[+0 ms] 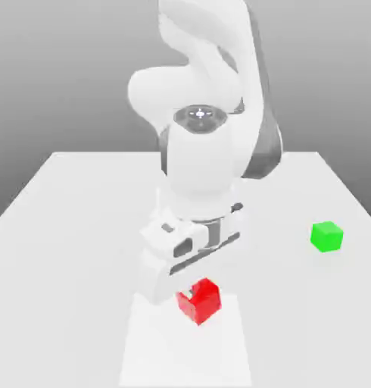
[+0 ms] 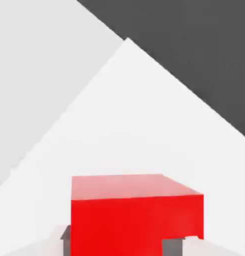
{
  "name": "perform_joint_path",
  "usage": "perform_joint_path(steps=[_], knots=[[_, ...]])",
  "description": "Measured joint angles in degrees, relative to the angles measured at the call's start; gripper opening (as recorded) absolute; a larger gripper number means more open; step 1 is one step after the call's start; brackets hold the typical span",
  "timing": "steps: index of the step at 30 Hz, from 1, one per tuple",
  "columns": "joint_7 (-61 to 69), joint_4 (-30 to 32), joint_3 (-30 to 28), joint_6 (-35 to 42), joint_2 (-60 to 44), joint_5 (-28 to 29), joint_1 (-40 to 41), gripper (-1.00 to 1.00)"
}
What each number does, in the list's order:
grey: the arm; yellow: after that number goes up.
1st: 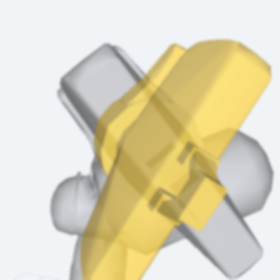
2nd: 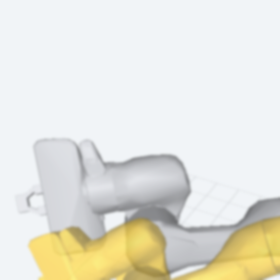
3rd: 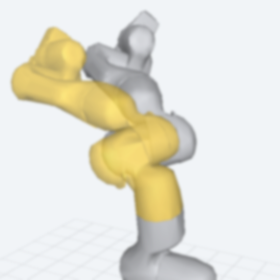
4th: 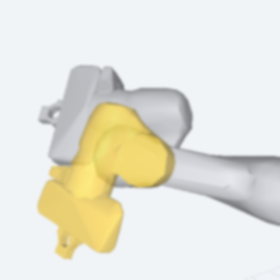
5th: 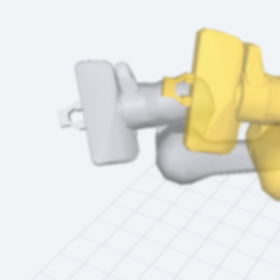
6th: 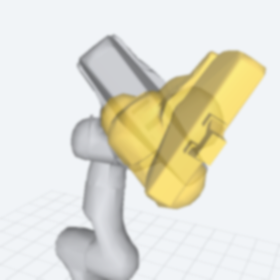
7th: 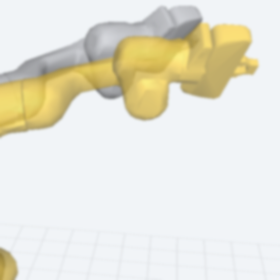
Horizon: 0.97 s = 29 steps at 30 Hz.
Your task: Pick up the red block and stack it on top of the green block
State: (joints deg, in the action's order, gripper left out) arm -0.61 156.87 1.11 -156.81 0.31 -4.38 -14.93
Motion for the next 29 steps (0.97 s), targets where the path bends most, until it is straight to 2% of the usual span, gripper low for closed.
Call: perform_joint_path(steps=[4,15,19,23,24,29], knots=[[6.4,2.0,4.4,1.3,3.5,-2.2,-10.8,-1.00],[21.6,7.3,20.5,3.5,11.0,-5.4,-34.4,-1.00],[19.3,7.3,22.2,-1.5,5.9,-1.0,-34.0,-1.00],[13.9,7.1,21.1,-7.8,-1.0,6.8,-33.2,-1.00],[12.2,7.1,20.3,-9.4,-2.8,9.2,-33.3,1.00],[12.2,7.1,20.3,-9.4,-2.8,9.2,-33.4,1.00]])
